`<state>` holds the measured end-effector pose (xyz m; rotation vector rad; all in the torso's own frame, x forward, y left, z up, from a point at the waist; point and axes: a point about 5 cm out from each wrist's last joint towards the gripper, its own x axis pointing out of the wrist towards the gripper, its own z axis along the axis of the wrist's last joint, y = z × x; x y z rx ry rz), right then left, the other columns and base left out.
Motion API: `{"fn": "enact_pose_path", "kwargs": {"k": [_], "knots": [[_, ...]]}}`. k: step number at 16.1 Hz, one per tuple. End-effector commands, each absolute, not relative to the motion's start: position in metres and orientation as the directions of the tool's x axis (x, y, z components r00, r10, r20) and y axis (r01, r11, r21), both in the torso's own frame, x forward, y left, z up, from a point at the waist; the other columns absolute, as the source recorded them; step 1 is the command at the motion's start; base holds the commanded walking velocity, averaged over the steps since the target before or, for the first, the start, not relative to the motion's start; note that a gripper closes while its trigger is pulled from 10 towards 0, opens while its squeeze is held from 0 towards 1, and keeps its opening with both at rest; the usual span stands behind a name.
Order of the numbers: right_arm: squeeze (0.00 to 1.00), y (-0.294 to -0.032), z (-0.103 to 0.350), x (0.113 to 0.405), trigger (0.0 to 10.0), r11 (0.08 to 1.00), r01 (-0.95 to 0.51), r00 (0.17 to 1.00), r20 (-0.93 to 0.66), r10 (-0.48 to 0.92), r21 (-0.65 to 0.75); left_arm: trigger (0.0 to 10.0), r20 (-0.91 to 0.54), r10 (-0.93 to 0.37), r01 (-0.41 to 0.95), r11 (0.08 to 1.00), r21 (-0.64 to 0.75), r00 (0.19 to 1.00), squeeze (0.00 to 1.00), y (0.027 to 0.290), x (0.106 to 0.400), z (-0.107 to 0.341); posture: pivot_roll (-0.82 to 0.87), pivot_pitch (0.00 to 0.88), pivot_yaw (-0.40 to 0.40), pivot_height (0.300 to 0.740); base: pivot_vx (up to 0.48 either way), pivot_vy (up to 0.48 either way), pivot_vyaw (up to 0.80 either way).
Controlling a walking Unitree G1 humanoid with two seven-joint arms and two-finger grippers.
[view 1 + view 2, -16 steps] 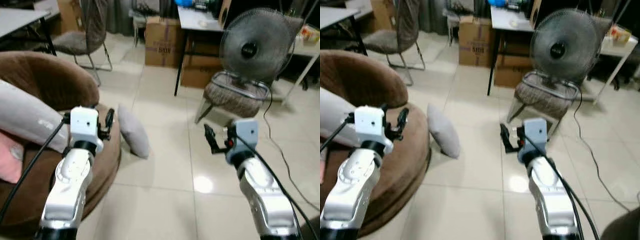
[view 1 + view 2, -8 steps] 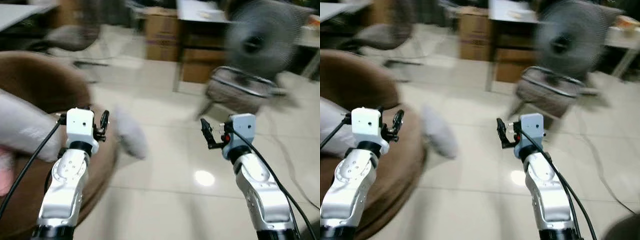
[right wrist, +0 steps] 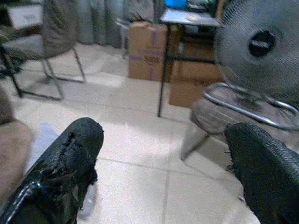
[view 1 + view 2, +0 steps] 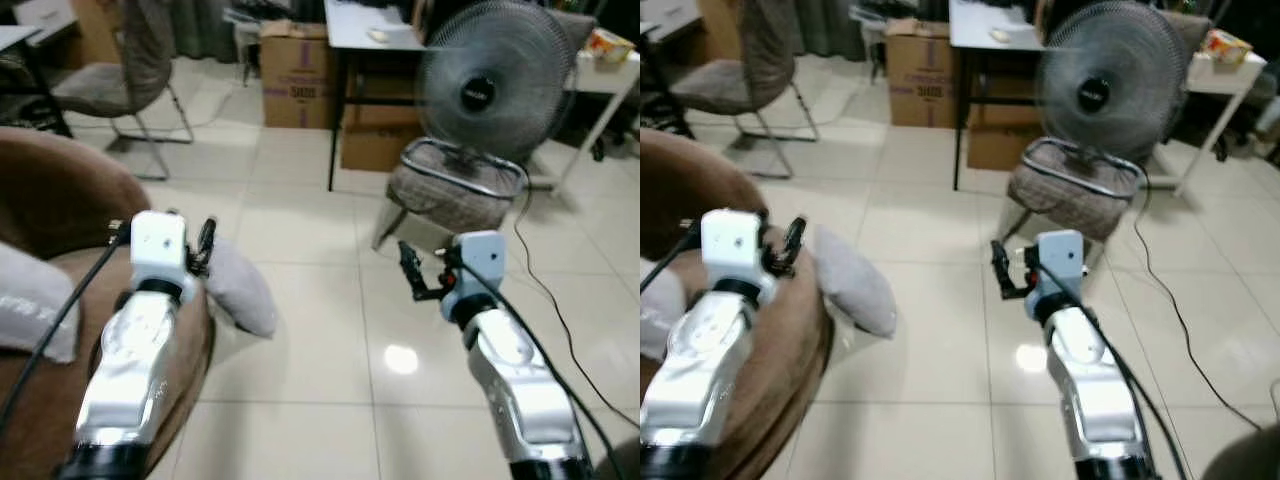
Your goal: Move the pillow to the sofa from floor
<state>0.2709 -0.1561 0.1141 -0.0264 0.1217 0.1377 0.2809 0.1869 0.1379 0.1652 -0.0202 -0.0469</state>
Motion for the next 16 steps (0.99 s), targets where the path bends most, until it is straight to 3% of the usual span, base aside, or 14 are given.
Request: {"fn": "enact_pose_path", "kwargs": {"k": [1, 5, 16], "knots": [[0.0, -0.1558, 0.1183, 0.2728, 10.0, 0.988, -0.153, 0.982, -0.114, 0.148, -0.031, 10.0, 0.008, -0.041, 0.039, 0.983, 0.179, 0.999, 0.22, 0.1905, 0.2808, 0.1377, 0.02, 0.0, -0.021, 0.74, 0.352, 0.0, 0.0], [0.0, -0.1543, 0.1162, 0.2711, 10.0, 0.986, -0.164, 0.98, -0.124, 0.159, -0.032, 10.0, -0.004, -0.046, 0.046, 0.983, 0.178, 0.999, 0.21, 0.192, 0.2789, 0.1357, 0.01, 0.0, -0.02, 0.74, 0.357, 0.0, 0.5], [0.0, -0.1542, 0.1132, 0.2688, 10.0, 0.982, -0.183, 0.975, -0.141, 0.174, -0.048, 10.0, -0.022, -0.061, 0.064, 0.982, 0.178, 0.998, 0.22, 0.1908, 0.2765, 0.1306, 0.0, 0.0, -0.02, 0.74, 0.36, 0.0, 0.0]]}}
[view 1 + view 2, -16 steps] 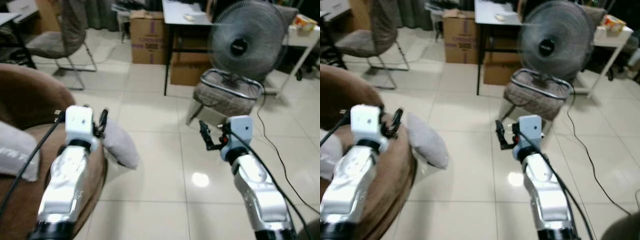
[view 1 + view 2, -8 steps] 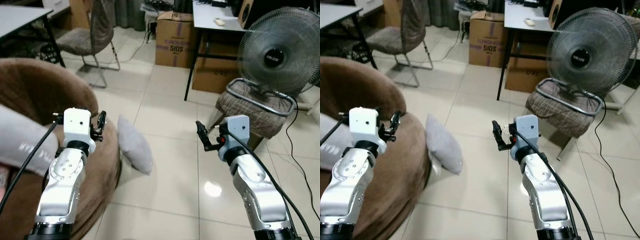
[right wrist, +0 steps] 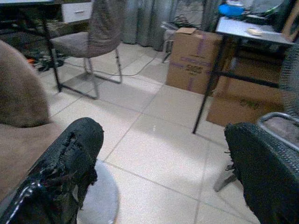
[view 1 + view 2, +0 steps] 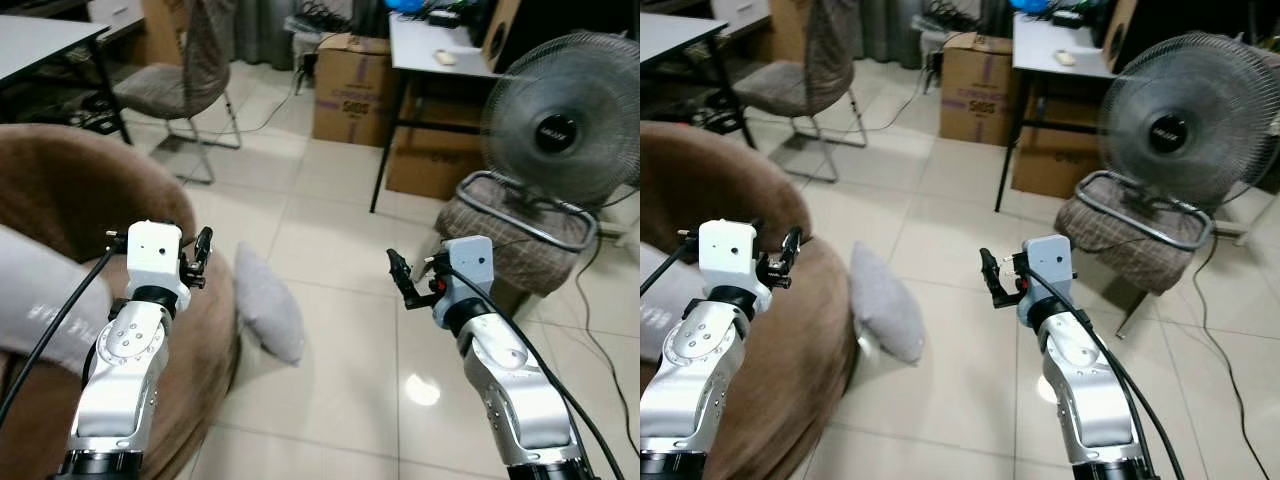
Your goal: Move the pillow to the sofa from floor
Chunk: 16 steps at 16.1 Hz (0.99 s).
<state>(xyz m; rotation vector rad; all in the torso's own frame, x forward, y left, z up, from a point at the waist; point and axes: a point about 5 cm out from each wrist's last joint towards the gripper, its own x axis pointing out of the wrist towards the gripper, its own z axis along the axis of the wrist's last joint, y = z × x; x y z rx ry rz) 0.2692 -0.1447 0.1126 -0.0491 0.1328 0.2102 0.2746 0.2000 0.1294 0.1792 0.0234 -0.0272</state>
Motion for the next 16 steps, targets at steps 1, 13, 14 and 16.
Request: {"fn": "enact_pose_path", "kwargs": {"k": [1, 13, 14, 16], "knots": [[0.0, -0.1545, 0.1131, 0.268, 10.0, 0.982, -0.182, 0.974, -0.142, 0.174, -0.047, 10.0, -0.023, -0.064, 0.067, 0.982, 0.177, 0.998, 0.22, 0.1901, 0.2762, 0.1305, 0.0, 0.0, -0.019, 0.74, 0.36, 0.0, 0.0], [0.0, -0.1535, 0.1124, 0.2697, 10.0, 0.983, -0.181, 0.974, -0.147, 0.174, -0.039, 10.0, -0.022, -0.07, 0.073, 0.982, 0.175, 0.997, 0.22, 0.19, 0.2772, 0.1315, 0.01, 0.0, -0.025, 0.74, 0.367, 0.0, 0.0], [0.0, -0.1542, 0.1126, 0.2699, 10.0, 0.983, -0.18, 0.974, -0.146, 0.172, -0.04, 10.0, -0.023, -0.07, 0.073, 0.982, 0.175, 0.997, 0.22, 0.1896, 0.2774, 0.1313, 0.01, 0.0, -0.024, 0.74, 0.371, 0.0, 0.0], [0.0, -0.1551, 0.1124, 0.2695, 10.0, 0.983, -0.177, 0.974, -0.148, 0.17, -0.039, 10.0, -0.023, -0.072, 0.075, 0.982, 0.176, 0.997, 0.22, 0.1887, 0.2777, 0.1313, 0.01, 0.0, -0.025, 0.74, 0.369, 0.0, 0.0]]}}
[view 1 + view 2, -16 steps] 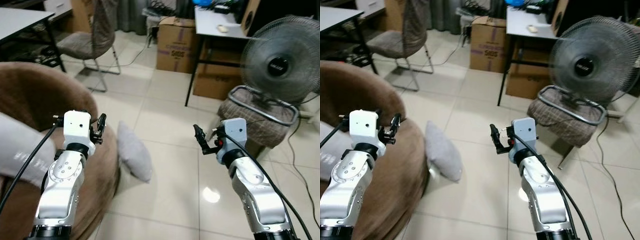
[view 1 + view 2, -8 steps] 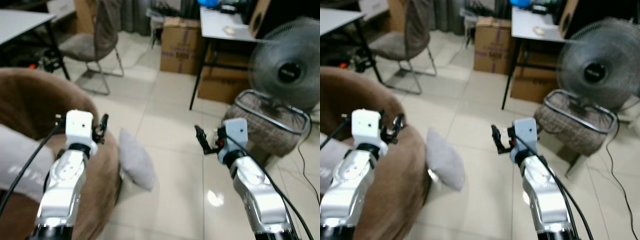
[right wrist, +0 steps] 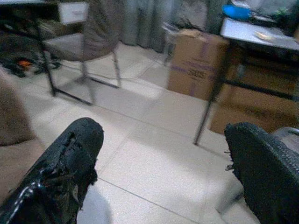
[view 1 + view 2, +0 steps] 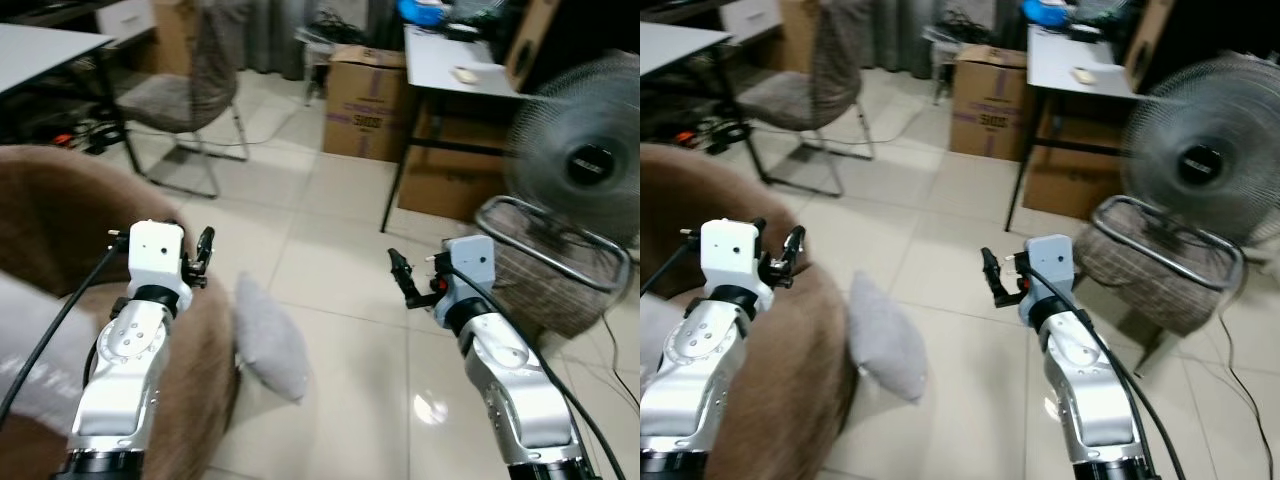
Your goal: Move the pillow to the sofa from floor
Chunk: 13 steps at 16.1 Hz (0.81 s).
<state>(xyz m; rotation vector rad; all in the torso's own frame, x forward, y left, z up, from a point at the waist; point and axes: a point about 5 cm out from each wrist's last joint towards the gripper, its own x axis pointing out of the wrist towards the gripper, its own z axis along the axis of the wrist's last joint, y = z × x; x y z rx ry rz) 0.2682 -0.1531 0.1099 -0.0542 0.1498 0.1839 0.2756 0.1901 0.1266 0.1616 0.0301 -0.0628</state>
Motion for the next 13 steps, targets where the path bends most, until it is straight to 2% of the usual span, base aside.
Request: {"fn": "enact_pose_path", "kwargs": {"k": [1, 13], "knots": [[0.0, -0.155, 0.112, 0.2692, 10.0, 0.984, -0.176, 0.974, -0.15, 0.169, -0.038, 10.0, -0.024, -0.073, 0.076, 0.981, 0.177, 0.997, 0.21, 0.1886, 0.2777, 0.1314, 0.01, 0.0, -0.025, 0.74, 0.368, 0.0, 0.0], [0.0, -0.1546, 0.1118, 0.2686, 10.0, 0.986, -0.166, 0.975, -0.149, 0.162, -0.018, 10.0, -0.029, -0.092, 0.096, 0.978, 0.185, 0.995, 0.22, 0.1865, 0.2803, 0.1315, 0.01, 0.0, -0.013, 0.74, 0.371, 0.0, 0.0]]}}
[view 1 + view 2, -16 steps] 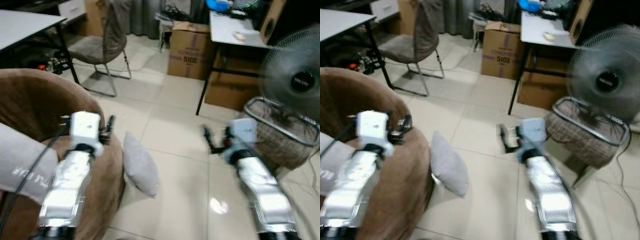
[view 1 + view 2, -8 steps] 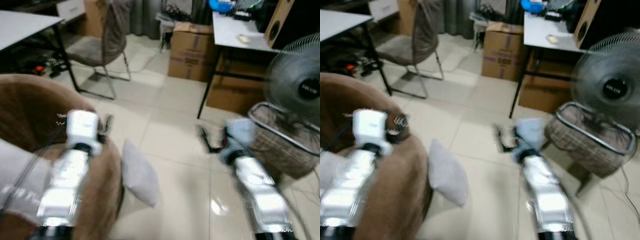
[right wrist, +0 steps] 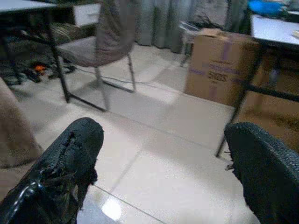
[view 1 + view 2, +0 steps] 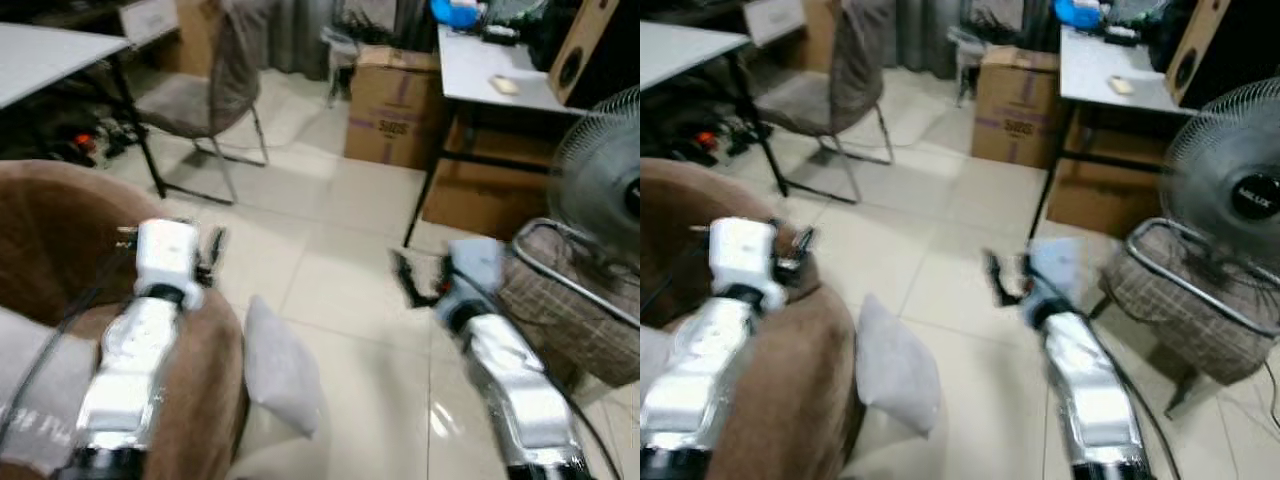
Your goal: Move the pillow to the sofa from floor
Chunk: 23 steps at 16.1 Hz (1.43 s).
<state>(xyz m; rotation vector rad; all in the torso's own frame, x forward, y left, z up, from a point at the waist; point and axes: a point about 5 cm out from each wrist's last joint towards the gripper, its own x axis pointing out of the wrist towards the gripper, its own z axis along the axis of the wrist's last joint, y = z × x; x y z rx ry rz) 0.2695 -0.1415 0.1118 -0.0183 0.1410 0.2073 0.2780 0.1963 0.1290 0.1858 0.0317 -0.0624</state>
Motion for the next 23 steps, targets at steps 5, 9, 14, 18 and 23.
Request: {"fn": "enact_pose_path", "kwargs": {"k": [5, 9, 14, 18, 23], "knots": [[0.0, -0.1536, 0.1118, 0.2699, 10.0, 0.986, -0.169, 0.975, -0.148, 0.165, -0.014, 10.0, -0.033, -0.092, 0.097, 0.978, 0.186, 0.995, 0.21, 0.1875, 0.2803, 0.1311, 0.01, 0.0, -0.015, 0.74, 0.37, 0.0, 0.0], [0.0, -0.1551, 0.1126, 0.2703, 10.0, 0.986, -0.167, 0.976, -0.145, 0.164, -0.012, 10.0, -0.033, -0.093, 0.098, 0.979, 0.181, 0.995, 0.21, 0.1863, 0.281, 0.1305, 0.01, 0.0, -0.014, 0.74, 0.364, 0.0, 0.0], [0.0, -0.1558, 0.1126, 0.2706, 10.0, 0.983, -0.18, 0.974, -0.146, 0.172, -0.041, 10.0, -0.026, -0.083, 0.086, 0.983, 0.161, 0.996, 0.19, 0.1856, 0.2795, 0.1298, 0.01, 0.0, -0.015, 0.74, 0.122, 0.0, 0.0], [0.0, -0.1544, 0.1131, 0.2733, 10.0, 0.98, -0.193, 0.973, -0.142, 0.184, -0.056, 10.0, -0.025, -0.074, 0.078, 0.981, 0.178, 0.997, 0.2, 0.186, 0.2796, 0.1297, 0.02, 0.0, -0.017, 0.74, 0.0, -0.222, 0.53], [0.0, -0.1534, 0.1127, 0.2747, 10.0, 0.978, -0.202, 0.971, -0.141, 0.192, -0.06, 10.0, -0.027, -0.07, 0.074, 0.98, 0.183, 0.997, 0.2, 0.1857, 0.2783, 0.1285, 0.02, 0.0, -0.022, 0.74, 0.0, -0.48, 0.8]]}}
